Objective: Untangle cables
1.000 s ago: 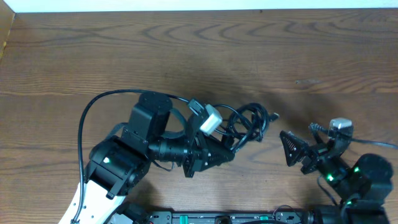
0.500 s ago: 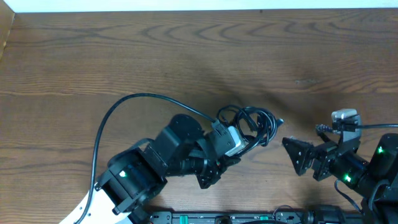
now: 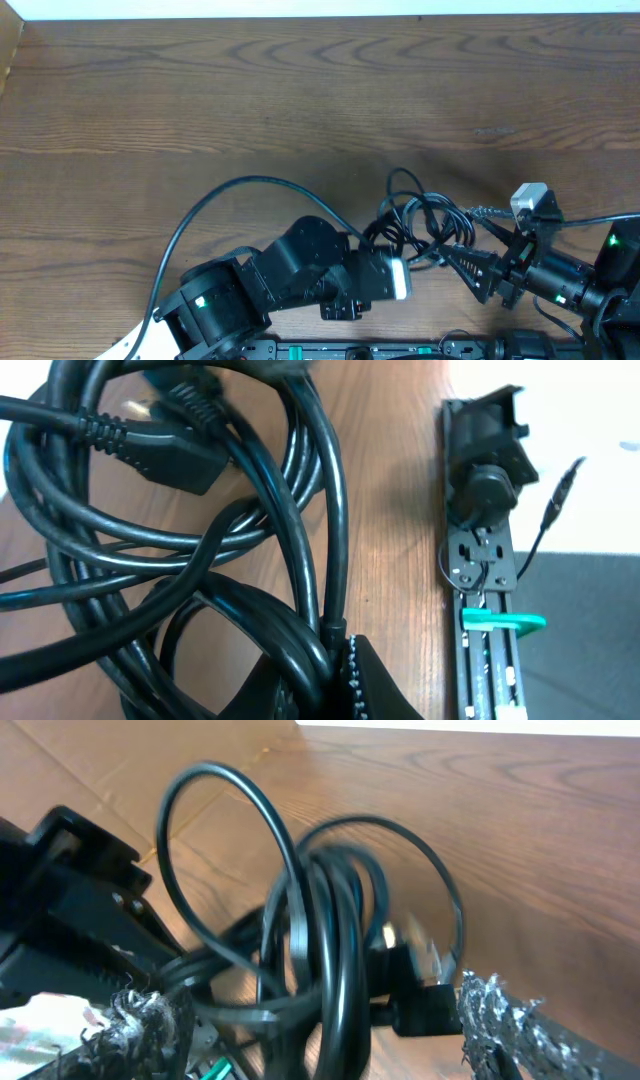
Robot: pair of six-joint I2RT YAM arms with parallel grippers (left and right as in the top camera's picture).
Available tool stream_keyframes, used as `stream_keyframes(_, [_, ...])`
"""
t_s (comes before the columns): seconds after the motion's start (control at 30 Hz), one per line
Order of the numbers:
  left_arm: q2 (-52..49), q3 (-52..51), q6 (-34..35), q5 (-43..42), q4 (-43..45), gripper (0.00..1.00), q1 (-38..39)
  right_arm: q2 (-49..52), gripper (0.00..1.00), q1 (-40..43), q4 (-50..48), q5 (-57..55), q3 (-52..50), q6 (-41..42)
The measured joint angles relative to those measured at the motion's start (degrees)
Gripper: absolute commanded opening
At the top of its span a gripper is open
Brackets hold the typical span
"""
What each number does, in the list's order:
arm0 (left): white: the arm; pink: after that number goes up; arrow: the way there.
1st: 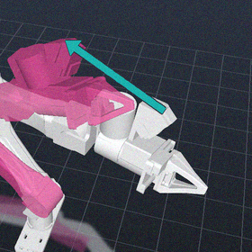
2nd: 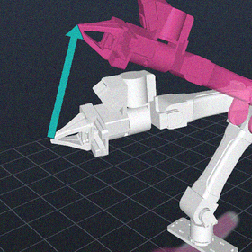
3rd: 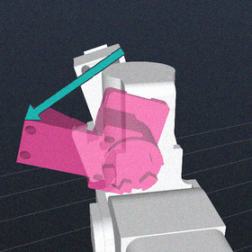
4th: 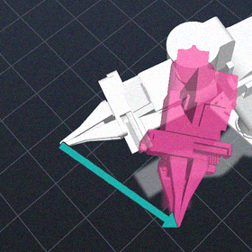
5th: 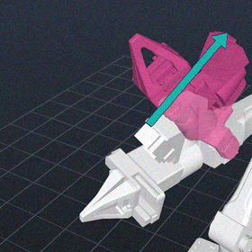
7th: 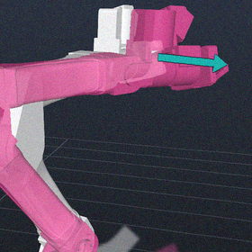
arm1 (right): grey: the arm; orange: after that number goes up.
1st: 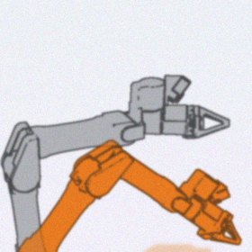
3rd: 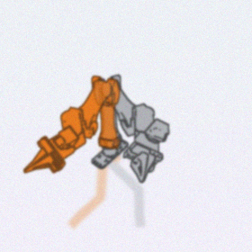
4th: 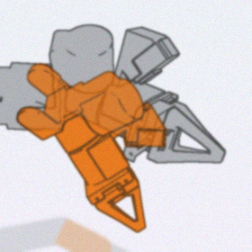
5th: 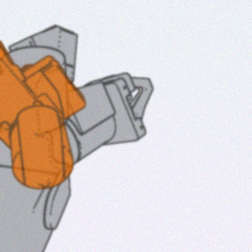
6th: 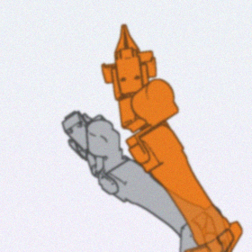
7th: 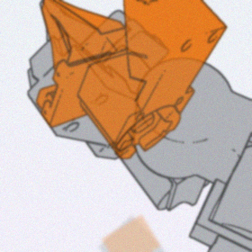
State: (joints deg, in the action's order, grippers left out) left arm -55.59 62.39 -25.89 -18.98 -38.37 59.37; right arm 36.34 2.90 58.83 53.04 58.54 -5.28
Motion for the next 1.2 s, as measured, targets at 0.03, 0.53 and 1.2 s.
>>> stream_keyframes(0.03, [0.1,0.0,-1.3,0.0,0.0,0.08,0.4,0.0,0.77,0.0,-0.2,0.5,0.0,-0.1])
stream_keyframes(0.53, [0.1,-0.1,-6.0,0.8,0.3,0.08,0.8,0.0,0.01,0.4,-1.0,2.7,0.1,-0.8])
stream_keyframes(1.2, [6.4,-0.1,17.8,15.3,1.9,0.98,1.0,0.0,0.01,0.3,-0.7,-3.0,0.3,1.7])
